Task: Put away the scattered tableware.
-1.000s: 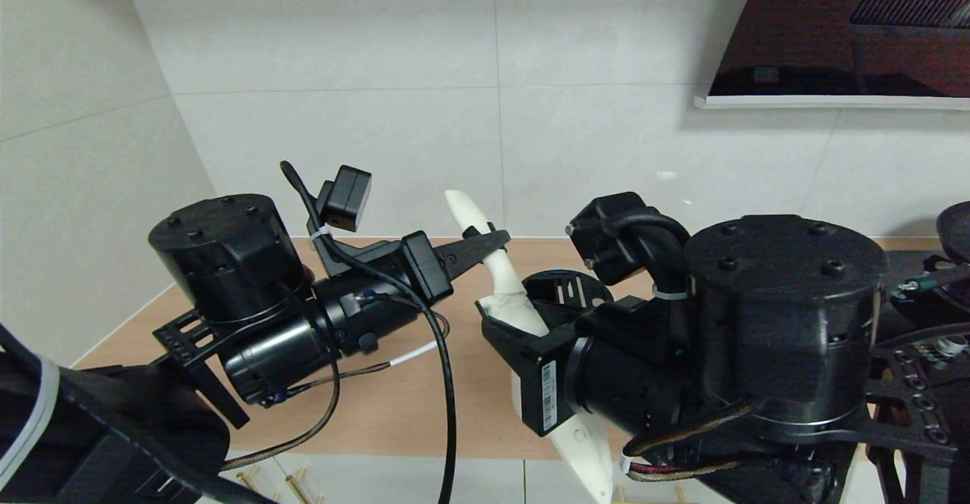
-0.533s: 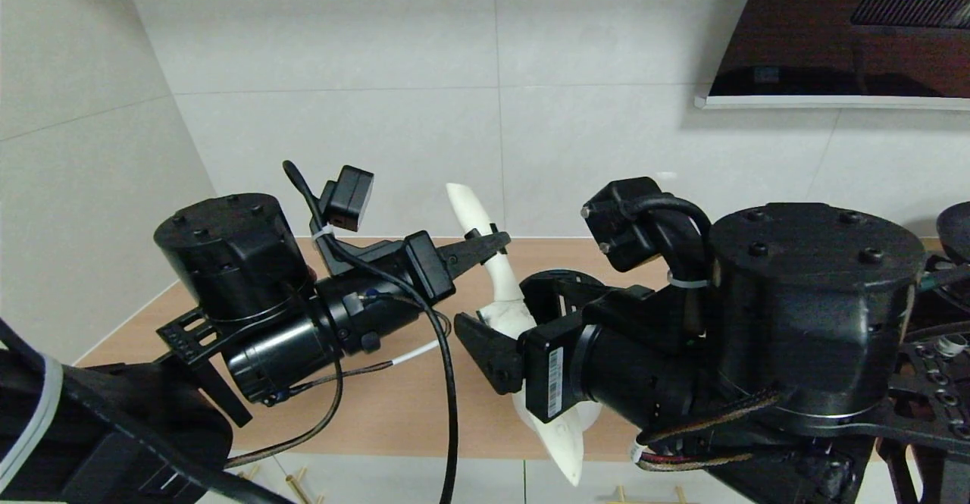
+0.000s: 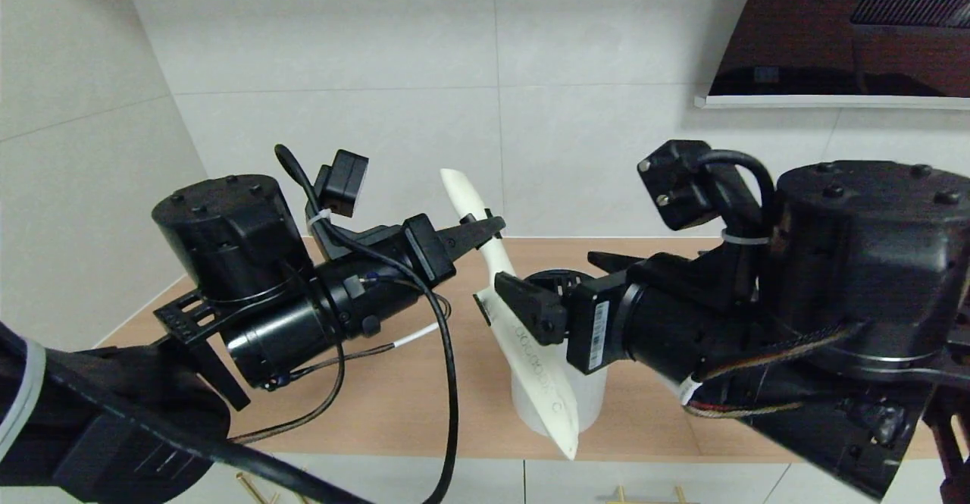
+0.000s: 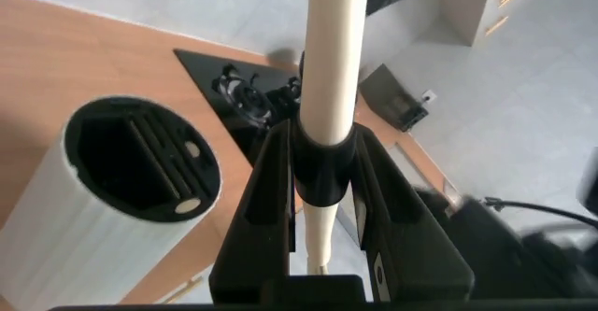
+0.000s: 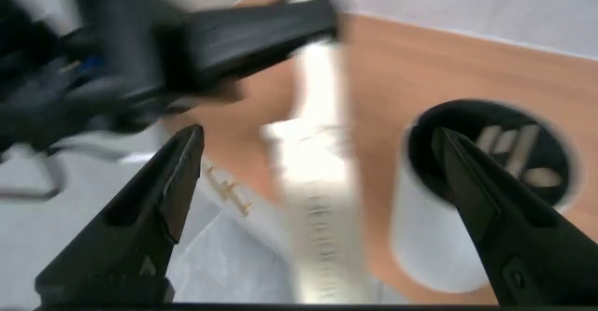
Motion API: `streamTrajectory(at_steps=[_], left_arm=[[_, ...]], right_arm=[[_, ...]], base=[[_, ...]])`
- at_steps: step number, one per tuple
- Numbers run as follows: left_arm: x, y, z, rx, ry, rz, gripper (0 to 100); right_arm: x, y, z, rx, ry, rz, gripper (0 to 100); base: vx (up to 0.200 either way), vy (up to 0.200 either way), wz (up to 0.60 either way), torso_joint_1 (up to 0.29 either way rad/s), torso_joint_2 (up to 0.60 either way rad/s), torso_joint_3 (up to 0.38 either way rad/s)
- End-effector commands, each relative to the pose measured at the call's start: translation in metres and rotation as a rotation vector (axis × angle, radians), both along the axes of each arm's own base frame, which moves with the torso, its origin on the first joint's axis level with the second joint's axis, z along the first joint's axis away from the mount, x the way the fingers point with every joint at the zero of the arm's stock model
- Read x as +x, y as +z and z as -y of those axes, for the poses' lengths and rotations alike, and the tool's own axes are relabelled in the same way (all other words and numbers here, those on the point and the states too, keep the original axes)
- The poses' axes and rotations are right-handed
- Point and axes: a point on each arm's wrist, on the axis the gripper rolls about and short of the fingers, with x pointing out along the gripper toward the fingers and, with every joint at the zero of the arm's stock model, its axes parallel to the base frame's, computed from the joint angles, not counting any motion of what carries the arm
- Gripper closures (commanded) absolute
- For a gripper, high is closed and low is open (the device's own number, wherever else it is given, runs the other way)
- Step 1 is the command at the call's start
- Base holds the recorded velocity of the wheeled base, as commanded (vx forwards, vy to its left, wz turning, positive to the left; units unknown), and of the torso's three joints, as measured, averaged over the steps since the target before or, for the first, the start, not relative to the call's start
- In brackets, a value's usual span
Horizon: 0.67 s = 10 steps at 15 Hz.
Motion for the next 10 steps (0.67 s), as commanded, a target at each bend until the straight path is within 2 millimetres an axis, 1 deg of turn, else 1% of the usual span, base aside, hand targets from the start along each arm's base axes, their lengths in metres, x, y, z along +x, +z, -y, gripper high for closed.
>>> streamTrajectory(at_steps=[1,2,4,5,6,8,10], left_arm=[[0.005,0.028,-0.002,0.023,0.117,0.057,100],[0.015,0.042,0.001,0.069,0.213,0.077,100],[0.028,0.058,0.007,0.135,0.322,0.108,100],[0.033,0.070,0.009,0.169,0.386,0.141,100],[0.032,0.073,0.008,0.194,0.426,0.164,100],[0.032,0.070,0.010,0.275,0.500,0.201,100],[0.026,0.067,0.025,0.357,0.552,0.236,100]], right_arm=[[0.021,0.019,0.039,0.046,-0.134,0.039,0],[0.032,0.022,0.054,0.054,-0.197,0.048,0],[0.044,0.025,0.072,0.058,-0.268,0.057,0],[0.050,0.026,0.084,0.061,-0.298,0.061,0],[0.053,0.026,0.088,0.061,-0.307,0.061,0],[0.055,0.024,0.089,0.055,-0.309,0.056,0],[0.057,0.021,0.087,0.049,-0.308,0.049,0]], base=[[0.000,0.000,0.00,0.000,0.00,0.000],[0.000,0.000,0.00,0.000,0.00,0.000],[0.000,0.000,0.00,0.000,0.00,0.000],[0.000,0.000,0.00,0.000,0.00,0.000],[0.000,0.000,0.00,0.000,0.00,0.000],[0.000,0.000,0.00,0.000,0.00,0.000],[0.000,0.000,0.00,0.000,0.00,0.000]])
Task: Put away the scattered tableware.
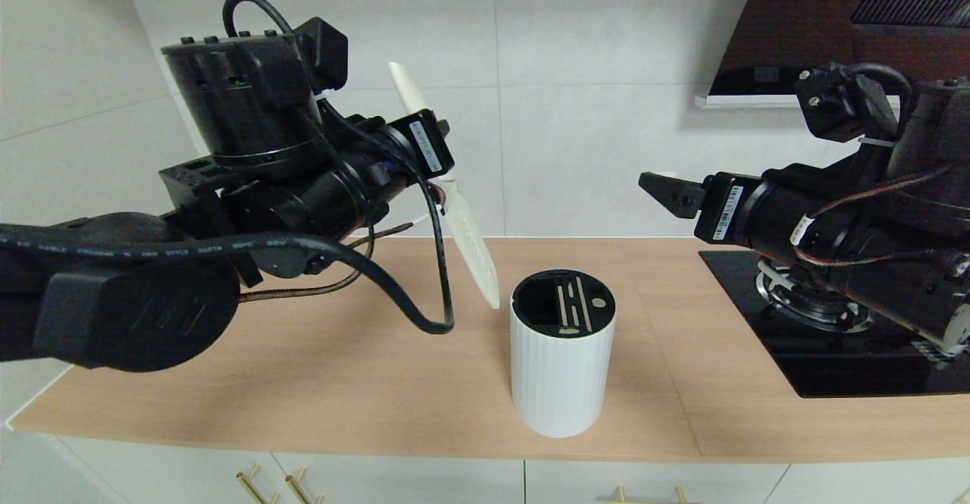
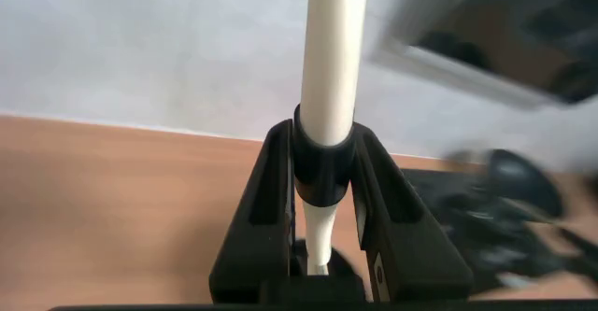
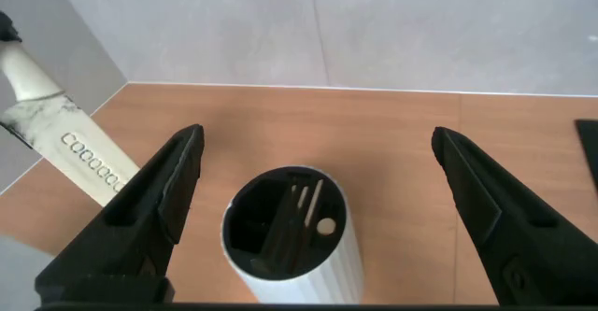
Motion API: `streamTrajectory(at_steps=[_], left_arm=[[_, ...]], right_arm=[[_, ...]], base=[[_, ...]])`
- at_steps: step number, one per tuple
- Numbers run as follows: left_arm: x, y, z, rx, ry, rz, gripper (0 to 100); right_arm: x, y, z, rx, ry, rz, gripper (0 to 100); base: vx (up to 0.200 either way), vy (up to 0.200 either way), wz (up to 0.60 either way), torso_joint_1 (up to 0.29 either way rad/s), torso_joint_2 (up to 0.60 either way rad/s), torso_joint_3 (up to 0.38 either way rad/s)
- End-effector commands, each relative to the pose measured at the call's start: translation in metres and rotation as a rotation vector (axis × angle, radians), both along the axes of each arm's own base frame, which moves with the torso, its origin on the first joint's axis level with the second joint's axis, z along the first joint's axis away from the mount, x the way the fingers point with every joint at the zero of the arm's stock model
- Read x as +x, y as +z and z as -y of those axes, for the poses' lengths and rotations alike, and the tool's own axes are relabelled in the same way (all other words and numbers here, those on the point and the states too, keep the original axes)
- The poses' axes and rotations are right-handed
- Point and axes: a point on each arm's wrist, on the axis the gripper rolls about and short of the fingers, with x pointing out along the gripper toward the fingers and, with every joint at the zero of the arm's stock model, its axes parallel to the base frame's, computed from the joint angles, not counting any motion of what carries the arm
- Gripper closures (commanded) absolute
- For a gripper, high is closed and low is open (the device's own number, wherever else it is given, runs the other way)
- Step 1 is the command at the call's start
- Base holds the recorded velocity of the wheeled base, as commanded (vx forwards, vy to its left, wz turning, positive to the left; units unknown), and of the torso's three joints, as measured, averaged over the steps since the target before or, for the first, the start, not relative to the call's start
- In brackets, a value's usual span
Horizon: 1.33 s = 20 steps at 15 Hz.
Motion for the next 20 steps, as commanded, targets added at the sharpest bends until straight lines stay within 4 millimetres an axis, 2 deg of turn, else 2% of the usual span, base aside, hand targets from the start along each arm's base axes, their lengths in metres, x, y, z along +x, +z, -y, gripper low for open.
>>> streamTrajectory(at_steps=[1,3,7,11,20], left_arm=[[-0.005,-0.004,0.019,0.032,-0.005,0.021,100],[-0.003,-0.011,0.036,0.006,0.017,0.064,100],[0.009,-0.032,0.055,0.071,0.130,0.135,100],[0.002,-0.040,0.078,0.074,0.140,0.193,100],[0.008,-0.066,0.094,0.109,0.132,0.157,100]], right_arm=[[0.002,-0.003,-0.001,-0.003,-0.003,-0.005,0],[0.001,-0.002,0.000,-0.001,-0.004,-0.001,0],[0.002,-0.004,-0.001,-0.005,-0.004,-0.007,0],[0.002,-0.006,-0.001,-0.008,-0.003,-0.011,0],[0.001,-0.006,-0.001,-0.009,-0.001,-0.012,0]], base=[[0.000,0.000,0.00,0.000,0.00,0.000],[0.000,0.000,0.00,0.000,0.00,0.000],[0.000,0.000,0.00,0.000,0.00,0.000],[0.000,0.000,0.00,0.000,0.00,0.000],[0.000,0.000,0.00,0.000,0.00,0.000]])
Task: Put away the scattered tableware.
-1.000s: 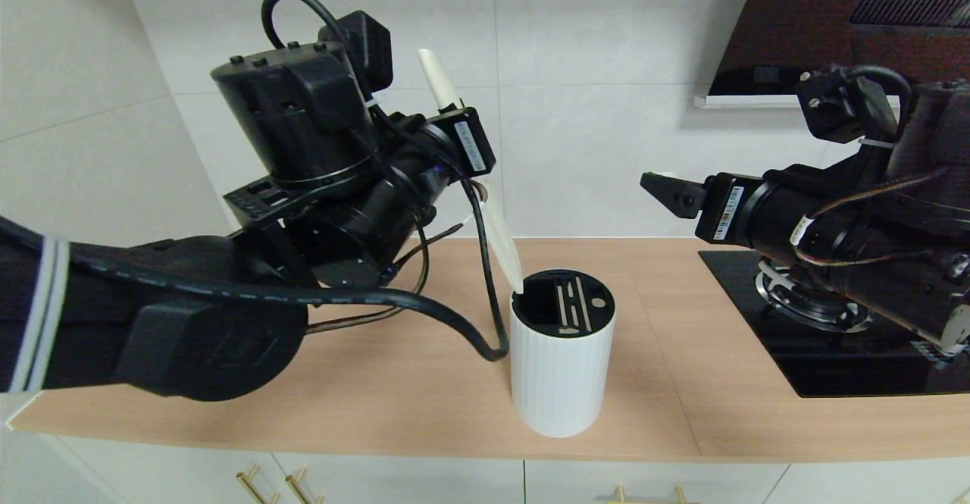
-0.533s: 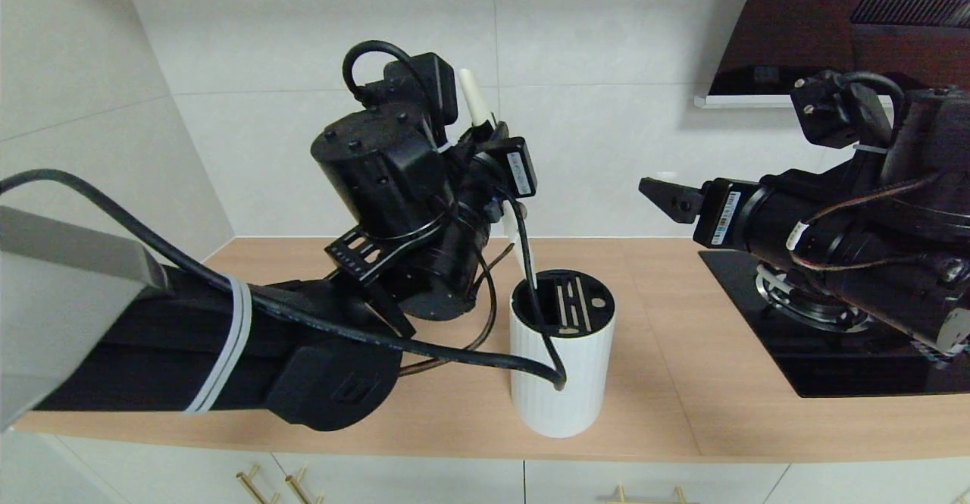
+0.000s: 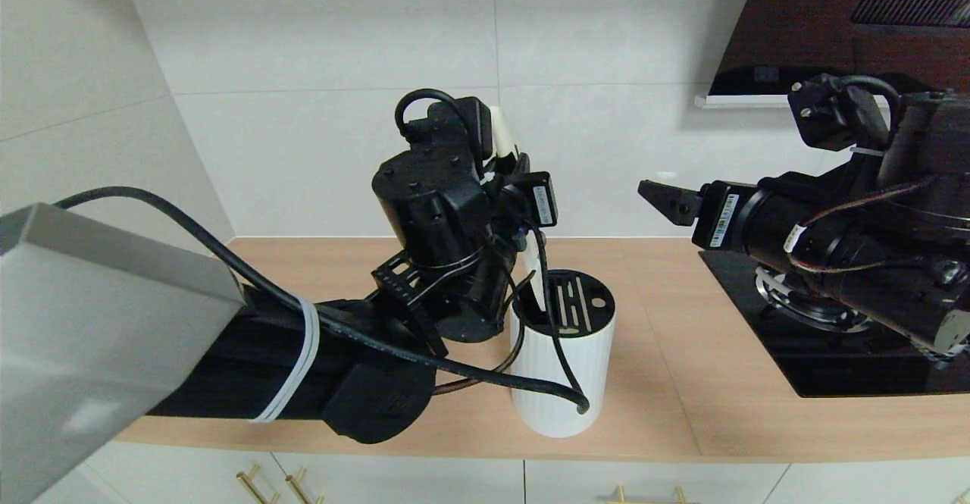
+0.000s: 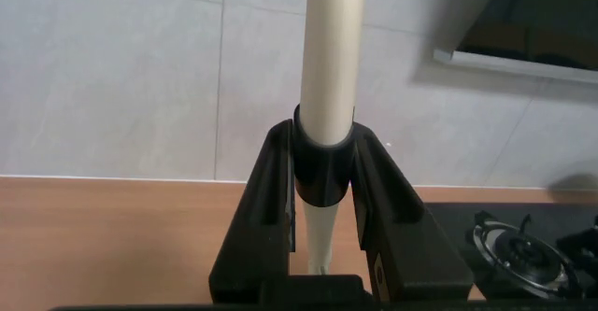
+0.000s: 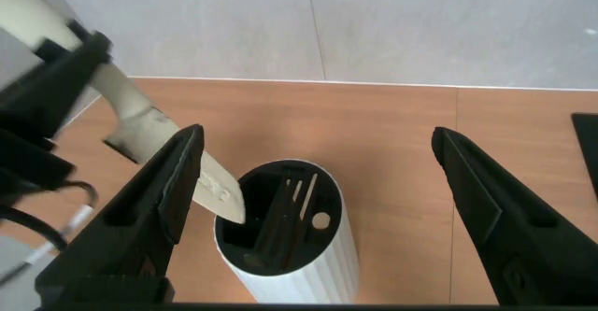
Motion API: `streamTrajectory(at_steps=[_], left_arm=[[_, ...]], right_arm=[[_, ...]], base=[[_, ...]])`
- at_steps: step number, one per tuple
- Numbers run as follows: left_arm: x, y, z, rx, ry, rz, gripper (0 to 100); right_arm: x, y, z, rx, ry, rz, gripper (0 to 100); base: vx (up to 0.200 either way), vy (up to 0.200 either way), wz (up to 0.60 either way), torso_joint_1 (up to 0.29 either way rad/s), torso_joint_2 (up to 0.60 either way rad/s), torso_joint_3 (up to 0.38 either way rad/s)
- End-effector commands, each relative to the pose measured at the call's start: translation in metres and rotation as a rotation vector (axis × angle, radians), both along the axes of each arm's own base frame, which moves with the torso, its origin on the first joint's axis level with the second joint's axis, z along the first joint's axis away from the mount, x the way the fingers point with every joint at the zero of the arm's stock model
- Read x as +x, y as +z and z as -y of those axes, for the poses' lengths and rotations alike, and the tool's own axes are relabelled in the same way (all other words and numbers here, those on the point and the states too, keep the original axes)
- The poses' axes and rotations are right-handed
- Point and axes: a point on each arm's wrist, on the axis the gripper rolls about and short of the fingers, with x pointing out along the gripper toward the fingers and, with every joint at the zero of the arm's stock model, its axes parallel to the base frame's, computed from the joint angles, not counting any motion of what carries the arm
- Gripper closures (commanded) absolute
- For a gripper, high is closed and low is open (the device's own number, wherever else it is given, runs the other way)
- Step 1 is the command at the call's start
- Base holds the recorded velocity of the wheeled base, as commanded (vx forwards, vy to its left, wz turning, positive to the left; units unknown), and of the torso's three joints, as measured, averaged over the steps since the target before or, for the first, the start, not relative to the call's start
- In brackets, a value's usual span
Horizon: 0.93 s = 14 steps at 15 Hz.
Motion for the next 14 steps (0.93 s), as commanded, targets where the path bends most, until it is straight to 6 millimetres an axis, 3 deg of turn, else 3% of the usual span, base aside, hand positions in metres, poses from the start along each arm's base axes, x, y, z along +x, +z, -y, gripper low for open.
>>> streamTrajectory(at_steps=[1,7,14], left_arm=[[0.004,-0.009,0.004,0.013,0.002,-0.015,100],[0.008,-0.031,0.015,0.050,-0.004,-0.052,100],[0.006,-0.073,0.036,0.124,-0.012,-0.128,100]], right_arm=[[0.000,0.000,0.000,0.000,0.001,0.000,0],[0.000,-0.001,-0.001,-0.003,0.002,-0.004,0],[0.001,-0.003,-0.002,-0.006,0.005,-0.009,0]], base=[[0.000,0.000,0.00,0.000,0.00,0.000],[0.000,0.000,0.00,0.000,0.00,0.000],[0.000,0.000,0.00,0.000,0.00,0.000]])
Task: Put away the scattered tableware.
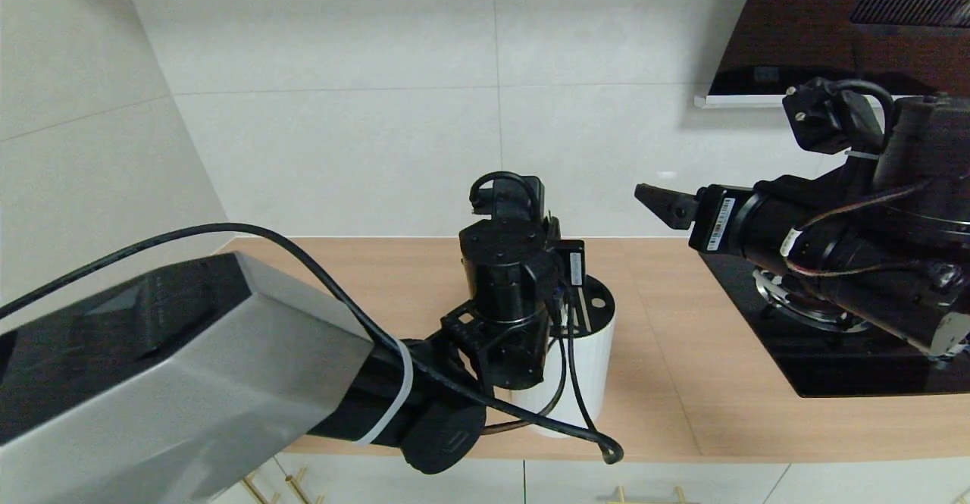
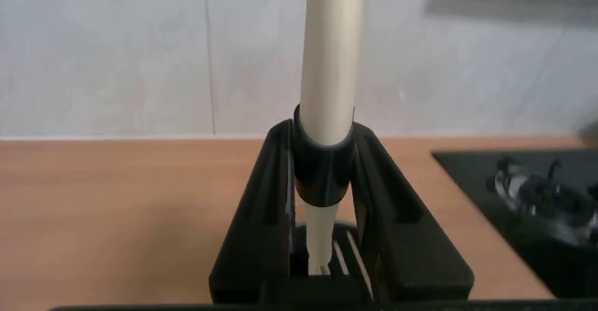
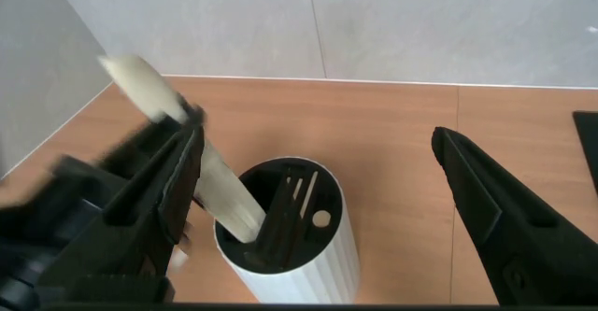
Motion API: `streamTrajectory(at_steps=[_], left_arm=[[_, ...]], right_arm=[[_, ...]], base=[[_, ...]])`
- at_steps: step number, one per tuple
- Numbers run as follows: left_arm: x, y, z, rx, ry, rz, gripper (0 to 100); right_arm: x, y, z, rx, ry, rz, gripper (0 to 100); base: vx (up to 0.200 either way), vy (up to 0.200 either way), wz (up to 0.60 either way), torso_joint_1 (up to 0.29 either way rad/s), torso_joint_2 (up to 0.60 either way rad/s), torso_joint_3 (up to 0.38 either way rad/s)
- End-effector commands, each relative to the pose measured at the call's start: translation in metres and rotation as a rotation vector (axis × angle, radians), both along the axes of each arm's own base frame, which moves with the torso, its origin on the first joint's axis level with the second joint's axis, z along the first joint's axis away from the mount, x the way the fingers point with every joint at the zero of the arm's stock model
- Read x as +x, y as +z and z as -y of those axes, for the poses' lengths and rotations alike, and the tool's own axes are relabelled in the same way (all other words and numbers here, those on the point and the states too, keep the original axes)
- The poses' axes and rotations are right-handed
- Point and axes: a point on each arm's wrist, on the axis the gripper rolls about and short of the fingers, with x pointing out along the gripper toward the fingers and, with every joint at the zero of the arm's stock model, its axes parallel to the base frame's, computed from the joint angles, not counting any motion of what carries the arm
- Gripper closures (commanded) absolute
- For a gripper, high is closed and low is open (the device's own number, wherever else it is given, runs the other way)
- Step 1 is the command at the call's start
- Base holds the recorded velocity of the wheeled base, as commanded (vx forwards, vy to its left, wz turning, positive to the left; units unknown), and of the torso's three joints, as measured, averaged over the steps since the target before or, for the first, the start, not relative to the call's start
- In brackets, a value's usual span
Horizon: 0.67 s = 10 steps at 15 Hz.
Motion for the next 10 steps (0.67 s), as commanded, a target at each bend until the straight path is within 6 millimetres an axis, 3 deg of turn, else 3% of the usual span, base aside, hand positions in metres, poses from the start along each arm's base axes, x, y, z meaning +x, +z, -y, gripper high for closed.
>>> streamTrajectory(at_steps=[1,6,10], left_arm=[[0.002,-0.016,0.004,0.029,0.001,-0.027,100],[0.005,-0.044,0.008,0.089,0.001,-0.081,100],[0.004,-0.044,0.009,0.089,0.001,-0.081,100]], right_arm=[[0.001,-0.001,-0.001,-0.003,0.000,-0.004,0],[0.003,-0.004,-0.002,-0.008,0.000,-0.011,0],[0.003,-0.004,-0.003,-0.008,0.001,-0.011,0]], base=[[0.000,0.000,0.00,0.000,0.00,0.000],[0.000,0.000,0.00,0.000,0.00,0.000],[0.000,0.000,0.00,0.000,0.00,0.000]])
